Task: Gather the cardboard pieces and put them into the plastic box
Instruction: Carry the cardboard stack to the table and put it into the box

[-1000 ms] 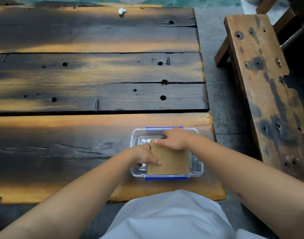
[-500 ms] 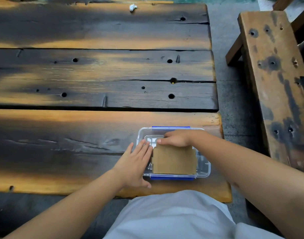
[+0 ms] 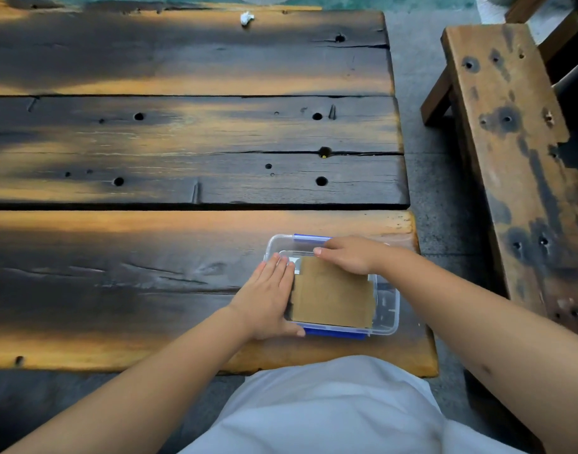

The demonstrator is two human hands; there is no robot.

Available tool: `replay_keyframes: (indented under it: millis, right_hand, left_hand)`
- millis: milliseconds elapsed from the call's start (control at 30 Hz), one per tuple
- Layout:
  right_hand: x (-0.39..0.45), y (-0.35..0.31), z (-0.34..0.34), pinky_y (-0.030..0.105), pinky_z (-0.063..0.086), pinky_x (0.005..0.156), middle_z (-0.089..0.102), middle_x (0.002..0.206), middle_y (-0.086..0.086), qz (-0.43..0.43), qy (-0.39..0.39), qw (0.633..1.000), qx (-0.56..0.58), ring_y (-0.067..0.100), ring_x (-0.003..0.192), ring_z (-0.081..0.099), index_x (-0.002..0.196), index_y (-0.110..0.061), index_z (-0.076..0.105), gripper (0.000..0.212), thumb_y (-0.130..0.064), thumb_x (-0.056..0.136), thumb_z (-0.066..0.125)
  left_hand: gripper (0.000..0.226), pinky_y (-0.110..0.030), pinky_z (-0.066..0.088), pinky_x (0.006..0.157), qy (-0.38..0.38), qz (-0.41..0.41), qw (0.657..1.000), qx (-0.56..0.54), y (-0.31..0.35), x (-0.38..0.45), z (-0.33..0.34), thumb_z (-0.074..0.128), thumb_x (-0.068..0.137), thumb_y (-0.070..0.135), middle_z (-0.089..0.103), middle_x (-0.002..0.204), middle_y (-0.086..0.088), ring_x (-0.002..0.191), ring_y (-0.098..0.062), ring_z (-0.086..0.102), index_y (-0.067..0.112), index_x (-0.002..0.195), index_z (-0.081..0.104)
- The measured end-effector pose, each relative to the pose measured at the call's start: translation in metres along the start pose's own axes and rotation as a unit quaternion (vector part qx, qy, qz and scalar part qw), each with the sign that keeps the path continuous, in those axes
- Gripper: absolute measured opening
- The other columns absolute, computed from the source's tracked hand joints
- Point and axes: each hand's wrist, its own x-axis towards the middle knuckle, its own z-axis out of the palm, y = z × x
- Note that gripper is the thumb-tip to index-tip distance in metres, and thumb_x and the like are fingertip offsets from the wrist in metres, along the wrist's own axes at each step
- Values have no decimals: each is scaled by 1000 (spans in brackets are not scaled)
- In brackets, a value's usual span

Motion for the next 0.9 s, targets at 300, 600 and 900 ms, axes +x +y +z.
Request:
replay_keyframes:
  millis: [300, 600, 900]
  right_hand:
    - [-75, 39, 52, 30, 39, 91, 51, 142, 4, 134, 311, 868, 364, 20, 125, 50, 140, -18, 47, 52, -38, 93, 57]
    - [-103, 42, 86, 46, 42, 102, 53, 137, 11, 189, 226, 895, 335, 29, 121, 51, 135, -15, 45, 53, -24, 87, 66]
    - [-90, 45, 70, 46, 39, 106, 46, 148, 9, 182, 224, 893, 344, 30, 131, 46, 149, -15, 28, 72, -29, 89, 64]
  left_hand:
    - [69, 4, 26, 87, 89, -118, 885, -442, 29, -8, -18, 66, 85, 43, 42, 127, 24, 119, 4, 41, 18, 140, 33]
    - [109, -40, 11, 120, 10, -90, 993, -80, 13, -28, 15, 65, 82, 52, -18, 160, -15, 149, -33, -7, 3, 152, -2]
    - [103, -36, 10, 119, 32, -102, 986, -125, 12, -7, 12, 68, 84, 43, -14, 160, -18, 149, -32, -5, 2, 151, 2]
